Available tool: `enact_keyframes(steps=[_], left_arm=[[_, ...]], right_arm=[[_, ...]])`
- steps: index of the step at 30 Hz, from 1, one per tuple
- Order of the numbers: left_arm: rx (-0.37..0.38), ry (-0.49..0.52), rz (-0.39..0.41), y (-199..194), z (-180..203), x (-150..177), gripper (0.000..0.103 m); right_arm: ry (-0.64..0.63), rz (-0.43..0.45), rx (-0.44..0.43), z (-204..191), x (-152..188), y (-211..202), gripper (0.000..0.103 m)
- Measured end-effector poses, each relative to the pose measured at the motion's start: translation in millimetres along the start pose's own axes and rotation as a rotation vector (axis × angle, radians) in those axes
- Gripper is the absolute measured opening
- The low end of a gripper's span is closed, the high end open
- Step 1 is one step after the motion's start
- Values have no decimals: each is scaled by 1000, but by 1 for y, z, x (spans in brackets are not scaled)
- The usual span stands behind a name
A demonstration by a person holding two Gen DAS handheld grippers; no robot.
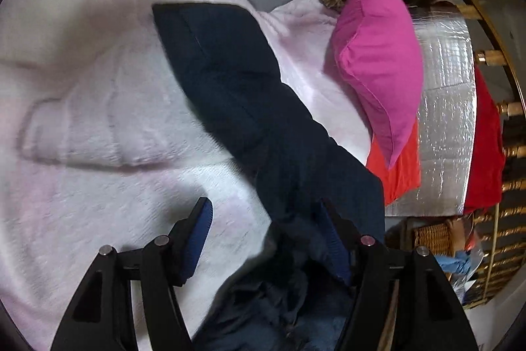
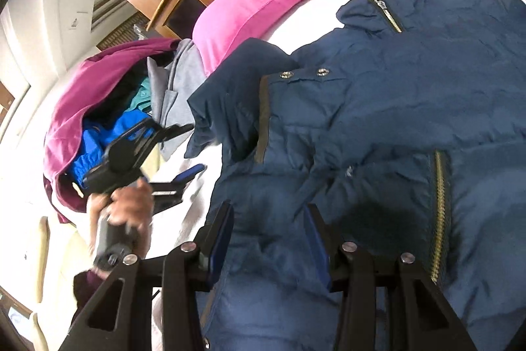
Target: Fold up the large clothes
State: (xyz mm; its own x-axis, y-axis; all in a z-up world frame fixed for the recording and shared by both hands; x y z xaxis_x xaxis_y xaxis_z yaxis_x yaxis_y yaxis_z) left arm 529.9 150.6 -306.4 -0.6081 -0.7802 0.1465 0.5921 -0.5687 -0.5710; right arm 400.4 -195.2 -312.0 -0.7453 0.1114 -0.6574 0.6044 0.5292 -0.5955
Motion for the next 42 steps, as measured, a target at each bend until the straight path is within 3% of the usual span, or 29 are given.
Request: enact_keyframes(steps=[6, 8, 10, 13, 17, 23, 26, 30, 32, 35, 38, 42], left_arm=[[63, -51, 11, 12, 5, -10, 65], [50, -51, 28, 16, 7, -12, 62], [42, -33, 46, 18, 11, -13, 35], [2, 31, 94, 17, 18, -10, 19], [-1, 99, 187, -2, 35, 0, 11], [63, 335, 324, -53, 96, 52, 9], [98, 517, 369, -75, 129, 102, 8], [128, 788, 404, -75, 163, 175, 8], [140, 903, 381, -61, 167, 211, 8], [110, 991, 283, -30, 161, 247, 7], [48, 1025, 191, 9, 150, 262, 7], [-63, 988, 19, 63, 123, 264, 7]], right_arm=[[15, -7, -23, 7, 8, -8, 48], [24, -10, -28, 11, 9, -10, 48], [35, -3, -31, 15, 9, -13, 48], [49, 24, -27, 23, 5, -24, 48], [75, 75, -7, 35, 3, -48, 48], [123, 151, 61, 60, 7, -95, 48], [159, 193, 104, 74, 11, -123, 48], [200, 248, 153, 91, 17, -155, 48], [214, 270, 176, 100, 20, -170, 47], [233, 293, 203, 108, 23, -185, 47], [256, 305, 219, 112, 27, -189, 48], [257, 295, 225, 111, 27, -183, 48]])
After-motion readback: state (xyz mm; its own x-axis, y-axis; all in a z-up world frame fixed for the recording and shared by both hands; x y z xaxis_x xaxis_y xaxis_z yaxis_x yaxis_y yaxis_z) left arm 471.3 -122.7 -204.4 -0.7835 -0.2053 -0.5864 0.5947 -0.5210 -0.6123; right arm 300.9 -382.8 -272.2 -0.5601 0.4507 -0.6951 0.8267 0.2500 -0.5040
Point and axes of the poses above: each gripper's, at about its wrist camera, not at the fingertips, and y roughly the way its jaws point, z to its right, x to its underside, the point moved 2 cm from there along y, roughly the way its jaws point, and after that the axes turned 14 degrees about -y, right-handed, at the moved point
